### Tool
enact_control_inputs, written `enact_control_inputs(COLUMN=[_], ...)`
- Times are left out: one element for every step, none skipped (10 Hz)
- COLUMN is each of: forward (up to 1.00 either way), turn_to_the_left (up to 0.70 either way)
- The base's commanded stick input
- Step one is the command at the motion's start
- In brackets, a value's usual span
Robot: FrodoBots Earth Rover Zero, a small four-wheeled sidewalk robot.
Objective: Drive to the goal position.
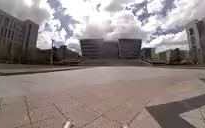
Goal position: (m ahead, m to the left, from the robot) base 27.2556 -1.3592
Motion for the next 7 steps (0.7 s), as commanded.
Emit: enact_control_inputs(forward=[0.70, 0.70, 0.70, 0.70, 0.70, 0.70, 0.70], turn_to_the_left=[0.00, 0.00, 0.00, 0.00, 0.00, 0.00, 0.00])
